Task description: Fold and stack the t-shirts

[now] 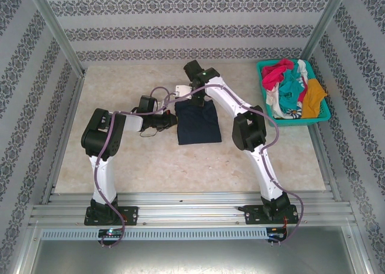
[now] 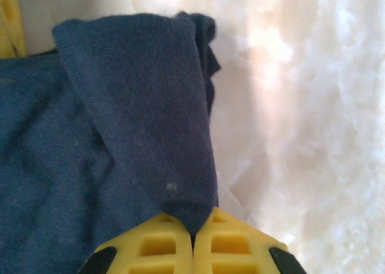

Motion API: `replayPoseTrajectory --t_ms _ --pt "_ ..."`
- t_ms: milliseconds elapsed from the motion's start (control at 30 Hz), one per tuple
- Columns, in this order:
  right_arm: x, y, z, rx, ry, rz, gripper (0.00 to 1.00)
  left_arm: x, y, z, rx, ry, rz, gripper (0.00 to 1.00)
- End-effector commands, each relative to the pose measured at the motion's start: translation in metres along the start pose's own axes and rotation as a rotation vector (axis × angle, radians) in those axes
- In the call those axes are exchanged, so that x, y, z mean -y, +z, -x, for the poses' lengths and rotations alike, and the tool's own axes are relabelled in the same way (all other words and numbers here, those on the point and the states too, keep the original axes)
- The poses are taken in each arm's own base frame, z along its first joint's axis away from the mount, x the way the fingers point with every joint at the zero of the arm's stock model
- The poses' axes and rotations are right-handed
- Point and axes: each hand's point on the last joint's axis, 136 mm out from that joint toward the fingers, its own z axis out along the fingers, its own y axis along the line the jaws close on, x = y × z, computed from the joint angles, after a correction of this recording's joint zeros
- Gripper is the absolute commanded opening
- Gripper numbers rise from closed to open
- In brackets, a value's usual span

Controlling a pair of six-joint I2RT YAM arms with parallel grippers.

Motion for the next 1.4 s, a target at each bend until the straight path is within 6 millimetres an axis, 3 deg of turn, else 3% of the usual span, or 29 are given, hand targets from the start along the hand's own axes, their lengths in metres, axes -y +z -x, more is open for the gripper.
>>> replayPoseTrajectory --t_ms 0,200,233,400,467,567,733,1000,1133,1367 --pt "-0.011 -0.013 0.012 0.091 -0.011 0.053 0.02 -0.083 0.000 -0.064 -0.148 -0.196 0.222 0.00" --pt "0.004 0.002 0.002 0.036 0.020 -0.008 0.06 -0.080 -0.002 -0.063 -0.141 -0.193 0.219 0.00" --pt "0.010 0.002 0.000 0.021 0.028 -0.034 0.13 -0.080 -0.003 -0.063 -0.140 -0.192 0.220 0.00" --pt "0.054 -0.014 -0.003 0.009 0.119 -0.239 0.68 -0.075 -0.010 -0.063 -0.125 -0.185 0.219 0.00" --pt "0.061 -0.030 0.001 0.057 0.170 -0.277 0.77 -0.071 -0.014 -0.062 -0.109 -0.181 0.220 0.02" --pt "0.070 -0.055 0.006 0.170 0.292 -0.334 0.87 -0.066 -0.023 -0.058 -0.071 -0.172 0.233 0.23" --pt "0.069 -0.080 -0.005 0.314 0.587 -0.370 0.90 -0.046 -0.042 -0.043 0.016 -0.148 0.232 0.51" --pt "0.032 -0.075 -0.021 0.524 0.967 -0.148 0.94 0.003 -0.069 -0.007 0.191 -0.027 0.340 0.88" --pt "0.025 -0.054 -0.044 0.501 1.110 -0.103 0.94 0.028 -0.062 0.007 0.234 0.088 0.392 0.89" --pt "0.026 -0.018 -0.073 0.431 1.285 -0.039 0.84 0.062 -0.013 0.024 0.140 0.284 0.448 0.42"
